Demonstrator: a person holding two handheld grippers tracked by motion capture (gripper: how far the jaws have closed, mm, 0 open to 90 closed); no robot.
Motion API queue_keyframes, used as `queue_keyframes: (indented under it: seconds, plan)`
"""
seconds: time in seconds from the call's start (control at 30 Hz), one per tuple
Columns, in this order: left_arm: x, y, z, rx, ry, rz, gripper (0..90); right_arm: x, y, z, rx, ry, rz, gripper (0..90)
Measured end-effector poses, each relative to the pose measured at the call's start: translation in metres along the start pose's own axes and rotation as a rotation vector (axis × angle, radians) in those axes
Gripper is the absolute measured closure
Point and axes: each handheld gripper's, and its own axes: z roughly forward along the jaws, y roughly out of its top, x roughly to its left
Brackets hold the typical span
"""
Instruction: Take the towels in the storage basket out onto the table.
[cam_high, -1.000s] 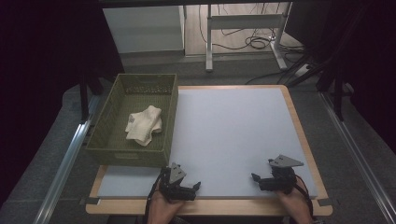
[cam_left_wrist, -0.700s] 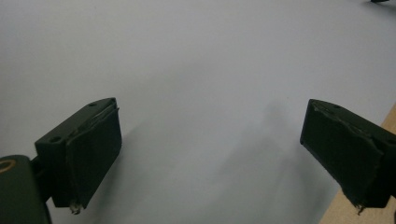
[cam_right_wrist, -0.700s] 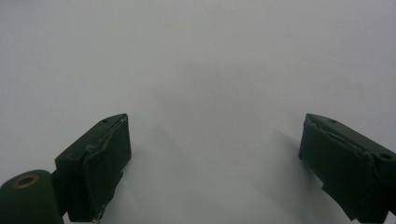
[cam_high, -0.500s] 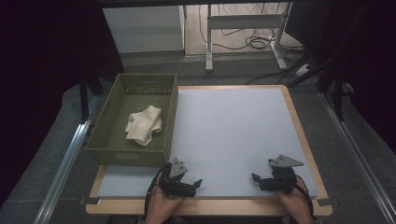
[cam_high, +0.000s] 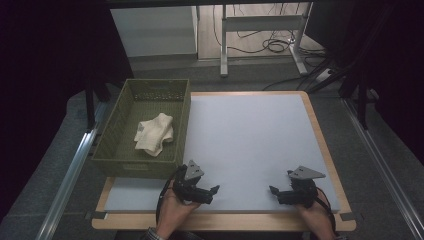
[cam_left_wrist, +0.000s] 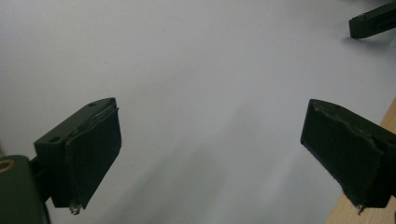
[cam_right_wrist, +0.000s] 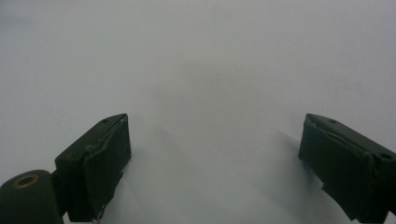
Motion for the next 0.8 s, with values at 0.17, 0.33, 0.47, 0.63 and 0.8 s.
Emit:
queue_keyframes:
  seconds: [0.17,0.33,0.47,0.63,0.8]
  plan:
    - [0.002,0.009,0.001,0.006,-0.035,-0.005,5.2,0.000,0.000,0.000,0.000,0.001,-0.001,9.3]
    - [0.002,0.018,0.001,0.014,-0.038,0.013,5.3,0.000,0.000,0.000,0.000,0.001,-0.001,9.2]
    - [0.004,0.026,0.001,0.010,-0.046,0.011,5.2,0.000,0.000,0.000,0.000,0.002,-0.002,9.3]
    - [0.005,0.035,0.001,0.014,-0.053,0.022,5.2,0.000,0.000,0.000,0.000,0.003,-0.001,9.3]
    - [0.005,0.047,0.000,0.011,-0.066,0.033,5.2,0.000,0.000,0.000,0.000,0.003,-0.001,9.3]
